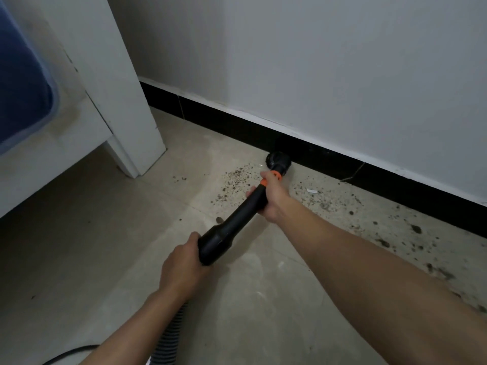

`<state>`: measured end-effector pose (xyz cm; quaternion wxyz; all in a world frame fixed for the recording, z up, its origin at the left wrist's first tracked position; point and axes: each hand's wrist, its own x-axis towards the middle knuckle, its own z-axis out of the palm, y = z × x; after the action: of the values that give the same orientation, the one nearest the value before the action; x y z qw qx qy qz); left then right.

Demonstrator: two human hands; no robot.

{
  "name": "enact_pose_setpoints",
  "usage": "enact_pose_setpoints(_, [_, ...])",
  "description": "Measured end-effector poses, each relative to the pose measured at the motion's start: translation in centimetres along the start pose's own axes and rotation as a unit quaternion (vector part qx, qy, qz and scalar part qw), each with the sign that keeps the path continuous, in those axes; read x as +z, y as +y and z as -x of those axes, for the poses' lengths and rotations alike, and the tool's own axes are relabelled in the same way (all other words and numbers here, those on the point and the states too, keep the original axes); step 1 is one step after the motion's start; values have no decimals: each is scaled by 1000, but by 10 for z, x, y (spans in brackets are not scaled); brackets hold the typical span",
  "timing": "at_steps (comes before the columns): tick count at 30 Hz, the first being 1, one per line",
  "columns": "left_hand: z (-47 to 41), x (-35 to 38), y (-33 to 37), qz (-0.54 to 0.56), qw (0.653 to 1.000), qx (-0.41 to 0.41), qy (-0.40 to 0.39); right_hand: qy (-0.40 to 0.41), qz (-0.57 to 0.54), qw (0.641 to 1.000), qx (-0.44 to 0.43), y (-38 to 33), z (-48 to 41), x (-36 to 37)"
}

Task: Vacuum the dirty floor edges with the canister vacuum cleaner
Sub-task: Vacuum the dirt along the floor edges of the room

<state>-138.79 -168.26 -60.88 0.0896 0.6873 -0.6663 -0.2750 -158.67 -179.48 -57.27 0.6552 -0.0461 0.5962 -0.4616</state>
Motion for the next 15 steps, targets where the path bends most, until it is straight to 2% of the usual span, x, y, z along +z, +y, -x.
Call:
enact_pose_setpoints(3, [16, 8, -9, 13, 1000, -3, -6, -25, 35, 999, 3, 8, 4, 3])
enact_pose_setpoints(7, [36, 1, -21, 37, 999, 3, -25, -14, 27, 1000, 3, 24, 22, 3])
enact_pose_setpoints(11, [59, -24, -71, 26, 997, -38, -67, -8, -34, 999, 39, 91, 59, -1])
enact_pose_setpoints(15, [86, -42, -104, 18, 995, -76, -62, -9, -63, 996, 62, 136, 85, 14])
